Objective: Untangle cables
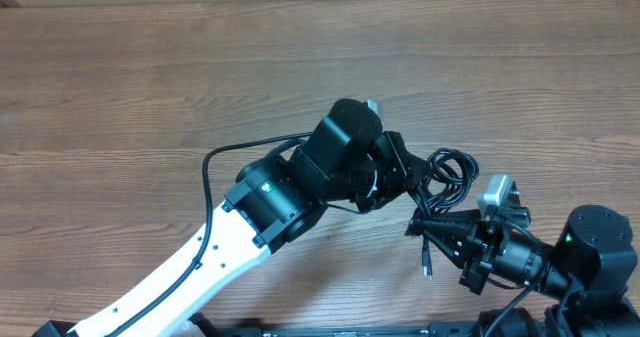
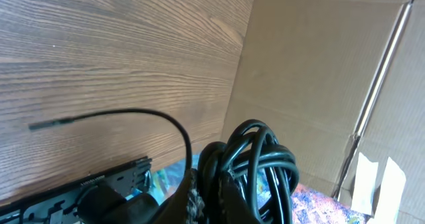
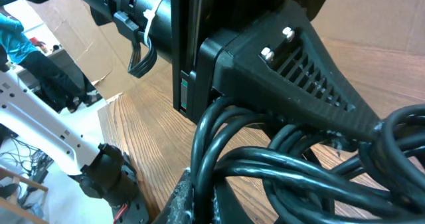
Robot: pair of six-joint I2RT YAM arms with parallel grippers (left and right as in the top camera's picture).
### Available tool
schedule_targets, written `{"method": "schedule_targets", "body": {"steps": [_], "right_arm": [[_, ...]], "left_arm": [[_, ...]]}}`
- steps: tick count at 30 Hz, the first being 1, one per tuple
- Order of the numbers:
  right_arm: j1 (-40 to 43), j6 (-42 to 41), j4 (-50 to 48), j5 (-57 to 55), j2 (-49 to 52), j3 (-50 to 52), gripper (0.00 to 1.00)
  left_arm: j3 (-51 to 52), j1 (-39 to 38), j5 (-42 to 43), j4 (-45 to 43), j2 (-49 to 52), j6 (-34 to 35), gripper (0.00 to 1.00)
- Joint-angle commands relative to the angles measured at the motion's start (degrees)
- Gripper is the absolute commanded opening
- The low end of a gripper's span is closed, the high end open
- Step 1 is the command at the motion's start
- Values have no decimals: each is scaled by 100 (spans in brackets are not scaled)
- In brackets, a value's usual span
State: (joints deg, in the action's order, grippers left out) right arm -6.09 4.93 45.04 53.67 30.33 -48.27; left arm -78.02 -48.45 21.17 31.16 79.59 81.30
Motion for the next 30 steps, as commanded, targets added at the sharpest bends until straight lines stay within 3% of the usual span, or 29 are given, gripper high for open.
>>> {"method": "schedule_targets", "body": {"steps": [1, 6, 17, 30], "right_arm": [[-33, 7, -81, 59, -9, -125, 4], [-33, 7, -81, 59, -9, -125, 4], [-33, -339, -317, 184, -9, -125, 4], [-33, -369, -632, 728, -9, -125, 4]], "left_arm": [[-42, -162, -39, -122, -20, 103, 4], [-42, -177, -101, -120, -20, -72, 4], [-42, -186, -1421, -94, -20, -1617, 4], [-42, -426, -1648, -125, -20, -3119, 4]]}}
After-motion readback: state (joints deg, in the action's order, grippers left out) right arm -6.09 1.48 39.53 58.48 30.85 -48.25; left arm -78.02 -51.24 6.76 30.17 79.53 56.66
